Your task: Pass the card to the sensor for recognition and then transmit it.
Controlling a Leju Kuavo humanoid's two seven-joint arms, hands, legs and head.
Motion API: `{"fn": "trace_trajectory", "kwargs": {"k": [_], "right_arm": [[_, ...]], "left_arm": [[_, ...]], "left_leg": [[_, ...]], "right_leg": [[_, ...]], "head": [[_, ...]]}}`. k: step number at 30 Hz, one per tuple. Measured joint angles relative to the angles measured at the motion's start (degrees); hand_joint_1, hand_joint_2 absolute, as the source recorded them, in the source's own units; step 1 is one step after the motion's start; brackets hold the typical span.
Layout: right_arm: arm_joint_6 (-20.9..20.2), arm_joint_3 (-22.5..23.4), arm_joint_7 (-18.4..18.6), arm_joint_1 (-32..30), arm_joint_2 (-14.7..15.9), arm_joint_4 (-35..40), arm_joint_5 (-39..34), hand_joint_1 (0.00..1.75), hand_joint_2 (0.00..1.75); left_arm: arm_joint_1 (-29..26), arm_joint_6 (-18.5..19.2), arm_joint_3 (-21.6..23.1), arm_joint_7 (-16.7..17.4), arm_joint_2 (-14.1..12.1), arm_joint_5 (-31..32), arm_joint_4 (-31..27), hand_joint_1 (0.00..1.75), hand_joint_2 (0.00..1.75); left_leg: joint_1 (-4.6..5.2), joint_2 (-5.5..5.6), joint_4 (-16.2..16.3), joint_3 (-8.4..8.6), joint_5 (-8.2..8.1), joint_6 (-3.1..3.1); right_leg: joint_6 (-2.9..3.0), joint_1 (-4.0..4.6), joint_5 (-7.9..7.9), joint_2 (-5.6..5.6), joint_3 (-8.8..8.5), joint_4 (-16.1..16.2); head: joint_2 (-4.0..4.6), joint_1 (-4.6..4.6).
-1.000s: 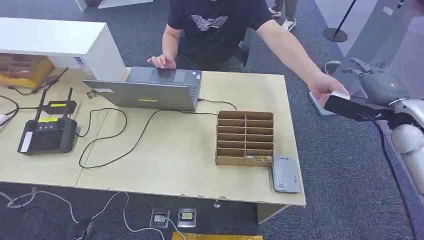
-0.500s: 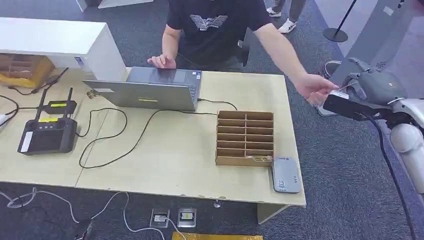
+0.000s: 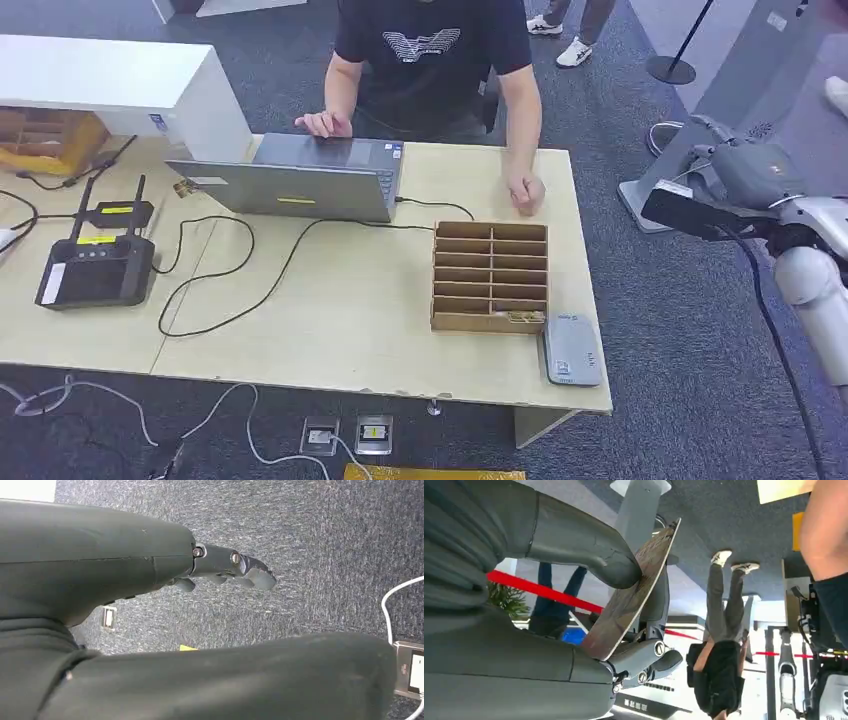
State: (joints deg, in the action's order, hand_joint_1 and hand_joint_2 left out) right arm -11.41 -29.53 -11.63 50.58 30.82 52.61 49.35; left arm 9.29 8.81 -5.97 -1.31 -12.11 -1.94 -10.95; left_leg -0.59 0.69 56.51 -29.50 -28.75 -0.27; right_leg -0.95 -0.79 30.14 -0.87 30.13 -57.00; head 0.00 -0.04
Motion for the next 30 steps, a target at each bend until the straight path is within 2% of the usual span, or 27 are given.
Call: {"fn": "trace_trajectory", "kwargs": {"k": [17, 30], "right_arm": [[-0.04, -0.87, 0.31, -7.28, -2.97, -0.55, -1.36, 1.75, 1.75], [0.15, -1.51, -0.09, -9.25, -4.48, -1.64, -1.38, 1.75, 1.75]], "left_arm": [[-0.02, 0.37, 0.0, 0.57, -0.07, -0.48, 0.0, 0.0, 0.0], [-0.04, 0.48, 0.0, 0.57, -0.09, -0.55, 0.02, 0.0, 0.0]], "left_leg": [[-0.03, 0.01, 0.0, -0.01, 0.0, 0.0], [-0.03, 0.01, 0.0, -0.02, 0.0, 0.0]], "right_leg": [[0.0, 0.02, 0.0, 0.0, 0.0, 0.0], [0.0, 0.02, 0.0, 0.0, 0.01, 0.0]], "head": [[0.0, 0.0], [0.0, -0.02]]}}
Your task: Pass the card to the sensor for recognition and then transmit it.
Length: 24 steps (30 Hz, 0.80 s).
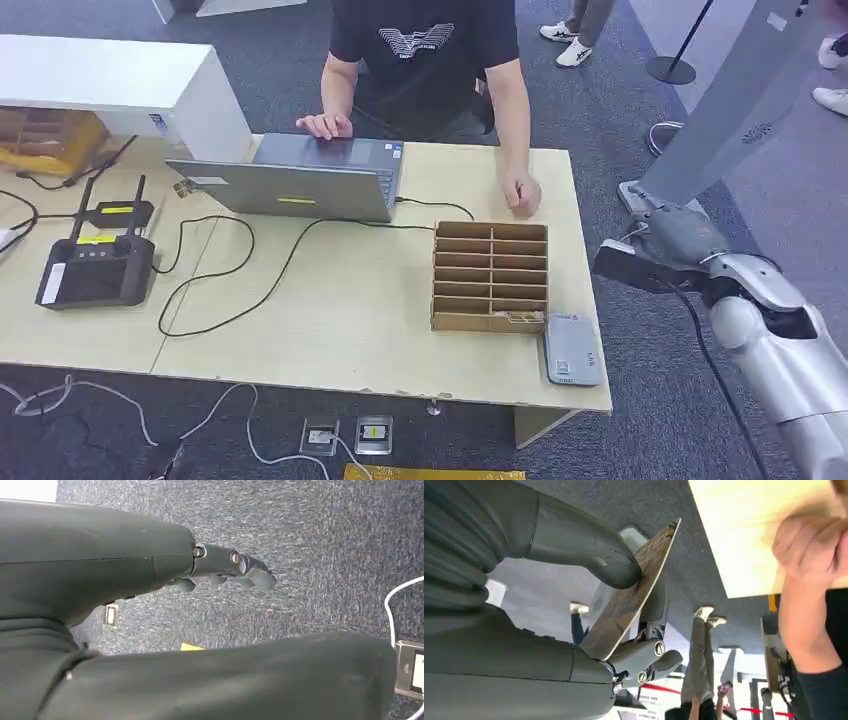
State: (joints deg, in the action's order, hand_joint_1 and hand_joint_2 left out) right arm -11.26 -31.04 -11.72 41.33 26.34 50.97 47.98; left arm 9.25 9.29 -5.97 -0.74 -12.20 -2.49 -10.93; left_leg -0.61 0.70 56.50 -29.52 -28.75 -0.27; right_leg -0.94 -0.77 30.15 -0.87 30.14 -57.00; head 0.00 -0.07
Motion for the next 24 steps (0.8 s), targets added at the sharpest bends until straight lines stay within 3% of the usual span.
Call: {"fn": "trace_trajectory", "kwargs": {"k": [24], "right_arm": [[-3.13, 0.17, 2.65, -9.59, 0.72, 4.02, -3.93, 1.75, 1.75]], "left_arm": [[-1.06, 0.29, 0.02, 0.0, -0.28, -0.24, 0.02, 0.0, 0.0]], "left_leg": [[0.0, -0.01, 0.0, 0.01, 0.0, 0.0]], "right_leg": [[0.0, 0.0, 0.0, 0.02, 0.0, 0.0]], "head": [[0.0, 0.0]]}}
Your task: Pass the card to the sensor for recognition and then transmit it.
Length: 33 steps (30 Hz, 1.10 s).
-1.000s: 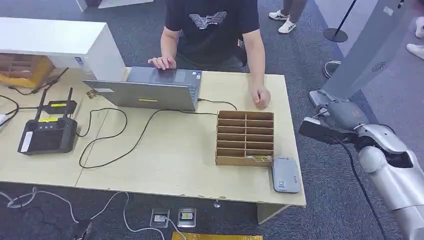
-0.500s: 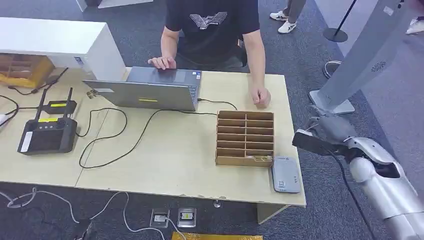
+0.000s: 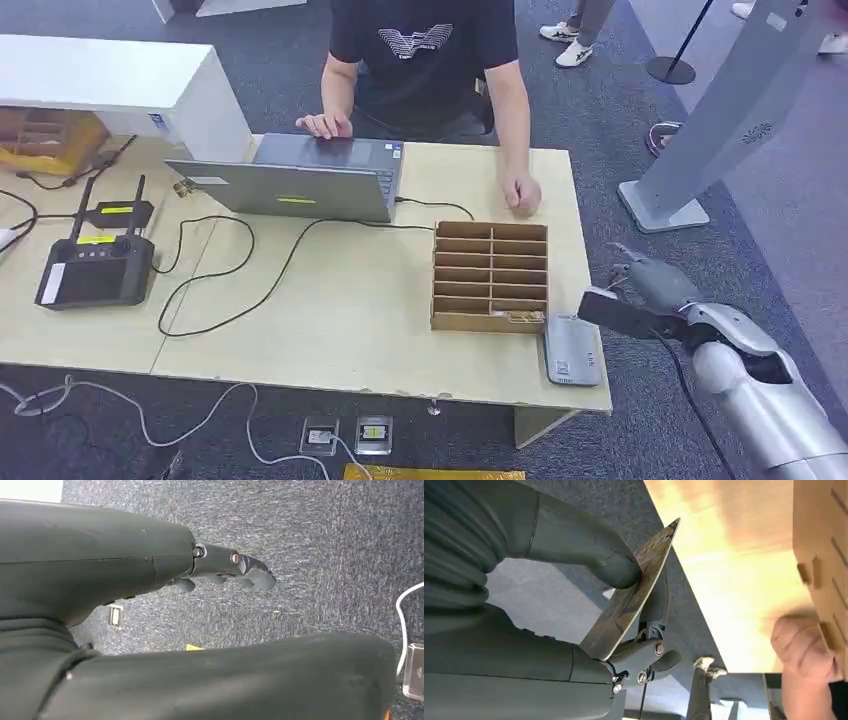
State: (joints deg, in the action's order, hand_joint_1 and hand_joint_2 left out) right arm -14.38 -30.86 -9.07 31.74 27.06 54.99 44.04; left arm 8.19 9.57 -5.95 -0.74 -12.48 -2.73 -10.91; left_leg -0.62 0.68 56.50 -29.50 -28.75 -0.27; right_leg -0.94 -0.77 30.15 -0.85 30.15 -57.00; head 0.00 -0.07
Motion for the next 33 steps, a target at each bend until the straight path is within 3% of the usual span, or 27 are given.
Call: {"fn": "trace_trajectory", "kwargs": {"k": [33], "right_arm": [[0.17, -2.18, 2.84, -5.46, 0.41, 3.42, -3.67, 1.75, 1.75]], "left_arm": [[0.22, 0.02, 0.09, 0.0, -0.13, 0.59, 0.13, 0.0, 0.0]], "left_leg": [[0.0, -0.02, 0.0, 0.01, 0.0, 0.0]], "right_leg": [[0.0, 0.0, 0.0, 0.02, 0.0, 0.0]], "head": [[0.0, 0.0]]}}
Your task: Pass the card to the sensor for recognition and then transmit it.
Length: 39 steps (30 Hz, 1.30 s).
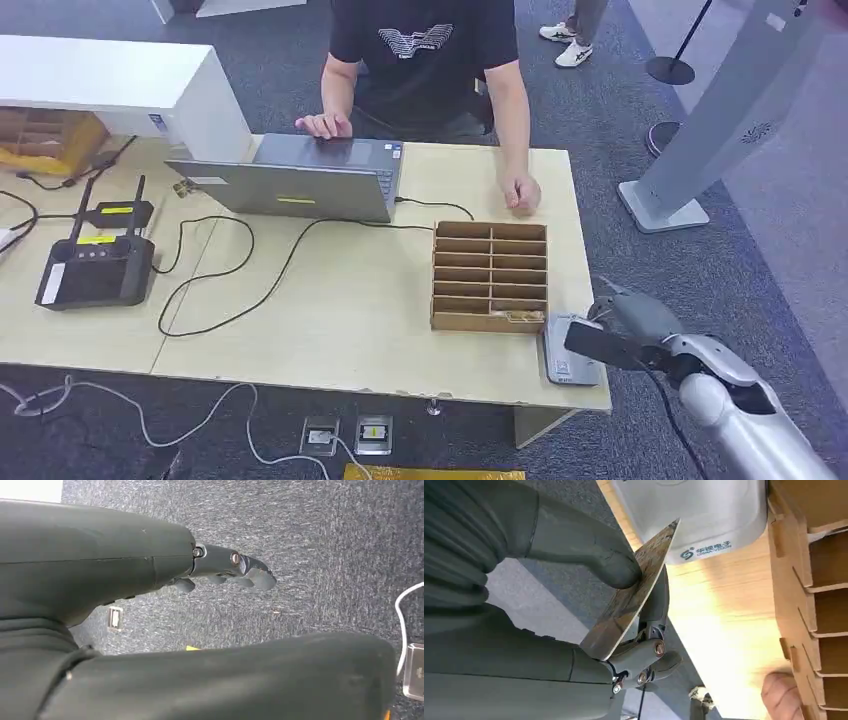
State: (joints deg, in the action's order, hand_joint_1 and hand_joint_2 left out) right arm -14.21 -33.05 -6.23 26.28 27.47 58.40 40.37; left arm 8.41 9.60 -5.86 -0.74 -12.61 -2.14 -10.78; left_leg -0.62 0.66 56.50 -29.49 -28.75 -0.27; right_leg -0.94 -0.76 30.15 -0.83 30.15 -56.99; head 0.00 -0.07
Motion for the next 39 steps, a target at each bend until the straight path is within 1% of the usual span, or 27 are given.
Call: {"fn": "trace_trajectory", "kwargs": {"k": [5, 23, 39], "right_arm": [[1.01, -0.44, -0.11, 0.0, -0.5, -0.64, 0.09, 1.75, 1.75], [2.34, -0.88, -0.52, 0.01, -1.0, -2.58, -0.11, 1.75, 1.75], [3.48, -0.88, -1.68, 0.45, -0.83, -7.52, -0.44, 1.75, 1.75]], "left_arm": [[0.2, 0.04, 0.02, 0.0, 0.0, 0.24, 0.0, 0.0, 0.0], [0.55, 0.04, 0.04, 0.2, -0.04, 0.26, 0.0, 0.0, 0.0], [0.53, -0.02, 0.04, 0.55, -0.04, -0.26, 0.0, 0.0, 0.0]], "left_leg": [[0.0, 0.0, 0.0, 0.0, 0.0, 0.0], [-0.01, -0.05, 0.0, 0.03, 0.0, 0.0], [-0.05, -0.42, 0.0, 0.17, -0.03, -0.03]], "right_leg": [[0.0, 0.0, 0.0, 0.0, 0.0, 0.0], [0.0, 0.01, 0.0, 0.09, 0.0, 0.0], [0.03, 0.05, -0.04, 0.47, -0.04, 0.0]], "head": [[0.0, 0.02], [0.0, 0.02], [0.0, 0.02]]}}
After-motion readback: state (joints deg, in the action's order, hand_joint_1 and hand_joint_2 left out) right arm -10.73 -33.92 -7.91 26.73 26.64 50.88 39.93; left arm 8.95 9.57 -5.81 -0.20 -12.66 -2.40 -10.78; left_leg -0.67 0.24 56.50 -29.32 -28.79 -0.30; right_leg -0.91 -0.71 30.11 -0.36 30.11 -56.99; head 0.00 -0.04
